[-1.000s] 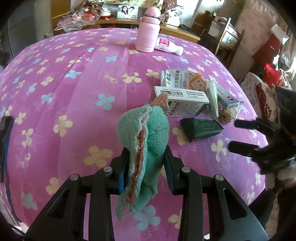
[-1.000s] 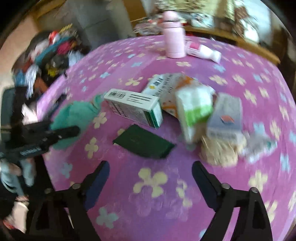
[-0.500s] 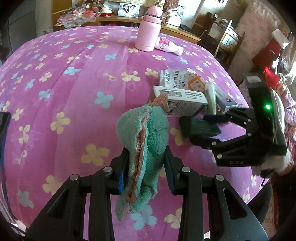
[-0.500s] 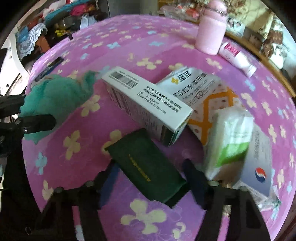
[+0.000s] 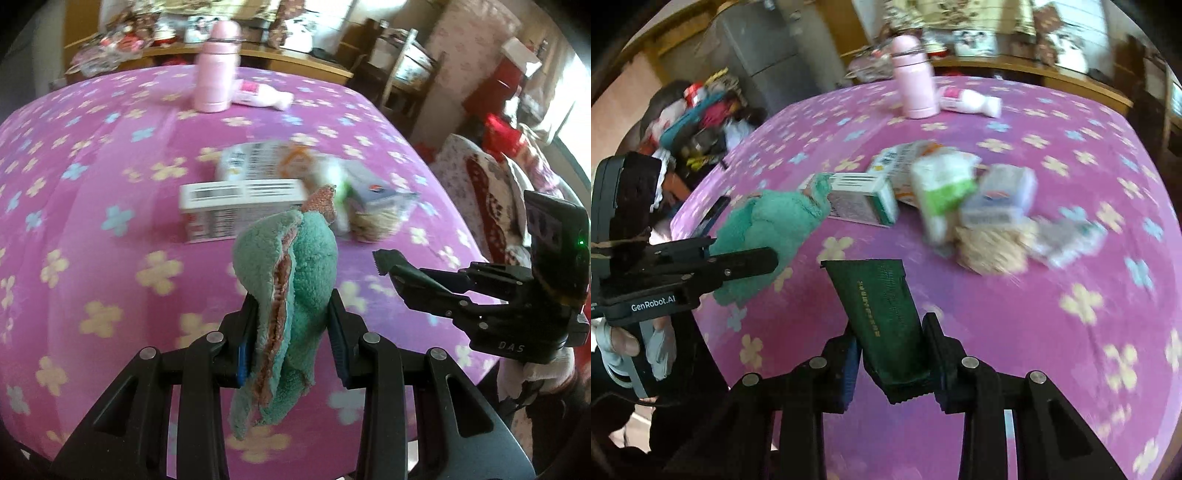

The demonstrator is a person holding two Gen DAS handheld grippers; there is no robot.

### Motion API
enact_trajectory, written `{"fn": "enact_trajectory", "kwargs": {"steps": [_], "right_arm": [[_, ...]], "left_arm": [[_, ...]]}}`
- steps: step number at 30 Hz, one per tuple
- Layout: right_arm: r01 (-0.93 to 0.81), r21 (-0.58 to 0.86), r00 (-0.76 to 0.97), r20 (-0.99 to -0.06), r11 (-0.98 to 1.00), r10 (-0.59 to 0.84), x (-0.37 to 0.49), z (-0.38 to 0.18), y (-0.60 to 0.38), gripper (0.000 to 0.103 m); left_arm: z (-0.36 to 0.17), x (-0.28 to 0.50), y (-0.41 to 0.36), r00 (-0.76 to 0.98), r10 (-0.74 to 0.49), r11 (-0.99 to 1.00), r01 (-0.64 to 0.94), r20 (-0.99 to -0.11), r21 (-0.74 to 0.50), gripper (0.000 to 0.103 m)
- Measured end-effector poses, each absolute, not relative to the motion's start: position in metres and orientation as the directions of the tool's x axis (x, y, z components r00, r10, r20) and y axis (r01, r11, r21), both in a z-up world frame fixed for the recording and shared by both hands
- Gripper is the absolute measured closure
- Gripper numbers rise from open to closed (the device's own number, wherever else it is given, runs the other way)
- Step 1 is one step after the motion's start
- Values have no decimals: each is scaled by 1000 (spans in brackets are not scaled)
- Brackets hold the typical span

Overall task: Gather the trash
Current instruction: 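Grasp the dark green packet with the right tool, then carry cloth and packet to the white bucket and open both tools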

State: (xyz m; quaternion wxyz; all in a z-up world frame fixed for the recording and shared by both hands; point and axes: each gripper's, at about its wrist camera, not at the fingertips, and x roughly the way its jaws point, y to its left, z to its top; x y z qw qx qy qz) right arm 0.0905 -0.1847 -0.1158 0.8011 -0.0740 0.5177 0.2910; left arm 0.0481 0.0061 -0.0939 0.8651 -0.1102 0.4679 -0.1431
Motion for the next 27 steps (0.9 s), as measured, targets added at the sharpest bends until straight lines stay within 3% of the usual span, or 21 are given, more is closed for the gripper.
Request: {"fn": "enact_trajectory", "kwargs": {"steps": [27], "right_arm": [[-165, 125, 494, -848, 978, 192, 44, -72, -394, 72]], "left_arm": [[-81, 83, -203, 450, -444, 873, 411, -775, -262, 71]]}}
